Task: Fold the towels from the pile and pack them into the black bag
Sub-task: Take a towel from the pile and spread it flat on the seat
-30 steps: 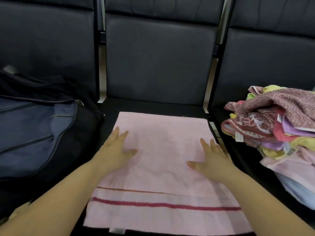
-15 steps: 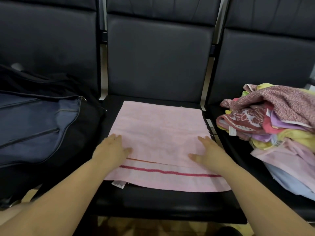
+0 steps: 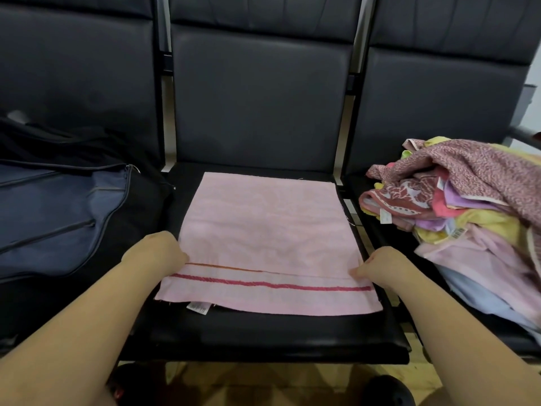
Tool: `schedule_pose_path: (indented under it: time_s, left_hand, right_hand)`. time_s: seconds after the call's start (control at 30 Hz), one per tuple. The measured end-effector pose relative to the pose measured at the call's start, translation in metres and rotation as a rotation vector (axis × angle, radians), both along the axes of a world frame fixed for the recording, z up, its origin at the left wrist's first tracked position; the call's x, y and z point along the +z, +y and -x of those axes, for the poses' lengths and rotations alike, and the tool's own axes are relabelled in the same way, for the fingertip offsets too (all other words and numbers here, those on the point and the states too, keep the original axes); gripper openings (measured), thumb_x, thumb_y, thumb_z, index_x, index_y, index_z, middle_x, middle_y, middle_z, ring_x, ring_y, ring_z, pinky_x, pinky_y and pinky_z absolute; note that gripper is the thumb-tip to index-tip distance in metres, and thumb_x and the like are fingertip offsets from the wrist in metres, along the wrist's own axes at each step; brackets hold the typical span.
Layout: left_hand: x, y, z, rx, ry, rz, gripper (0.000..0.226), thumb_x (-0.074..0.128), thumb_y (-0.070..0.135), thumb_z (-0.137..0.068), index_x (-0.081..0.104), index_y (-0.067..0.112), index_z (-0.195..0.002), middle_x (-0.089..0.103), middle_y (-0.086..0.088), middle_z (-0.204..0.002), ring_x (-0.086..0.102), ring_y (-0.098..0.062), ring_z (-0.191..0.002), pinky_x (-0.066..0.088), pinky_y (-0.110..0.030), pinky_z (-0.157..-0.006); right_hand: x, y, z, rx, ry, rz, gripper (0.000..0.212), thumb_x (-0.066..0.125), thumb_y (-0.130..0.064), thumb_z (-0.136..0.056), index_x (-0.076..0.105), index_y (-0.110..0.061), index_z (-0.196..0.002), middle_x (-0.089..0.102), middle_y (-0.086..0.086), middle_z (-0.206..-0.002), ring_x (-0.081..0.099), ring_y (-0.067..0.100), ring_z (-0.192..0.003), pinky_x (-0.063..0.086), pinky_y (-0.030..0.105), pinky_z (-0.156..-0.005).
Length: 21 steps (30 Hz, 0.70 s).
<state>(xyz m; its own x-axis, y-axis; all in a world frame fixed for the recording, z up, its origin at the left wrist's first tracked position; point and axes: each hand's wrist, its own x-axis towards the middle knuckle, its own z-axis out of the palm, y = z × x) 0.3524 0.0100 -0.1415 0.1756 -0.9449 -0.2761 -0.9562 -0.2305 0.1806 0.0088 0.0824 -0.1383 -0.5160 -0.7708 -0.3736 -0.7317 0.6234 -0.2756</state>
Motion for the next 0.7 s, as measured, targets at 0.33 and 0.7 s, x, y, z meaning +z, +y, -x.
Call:
schedule_pose_path:
  time_s: [0.33, 0.7]
  left_hand:
    - [0.003, -0.009, -0.008, 0.001, 0.187, 0.248, 0.031, 0.044, 0.025, -0.097, 0.061, 0.003, -0.083, 0.06, -0.01, -0.075, 0.05, -0.021, -0.065, 0.037, -0.029, -0.057]
    - [0.053, 0.027, -0.036, 0.267, 0.993, 0.171, 0.028, 0.057, 0.02, -0.091, 0.055, 0.009, -0.066, 0.044, 0.0, -0.048, 0.025, -0.006, -0.03, 0.016, -0.01, -0.031]
  right_hand:
    - [0.004, 0.001, -0.001, 0.036, -0.074, 0.241, 0.019, 0.067, -0.022, -0.086, 0.066, -0.003, -0.089, 0.065, 0.01, -0.085, 0.061, 0.023, -0.08, 0.052, 0.033, -0.074]
    - [0.052, 0.026, 0.023, -0.194, -0.95, 0.486, 0.005, 0.059, -0.008, -0.09, 0.062, -0.005, -0.087, 0.058, 0.001, -0.059, 0.049, 0.005, -0.045, 0.045, 0.014, -0.042]
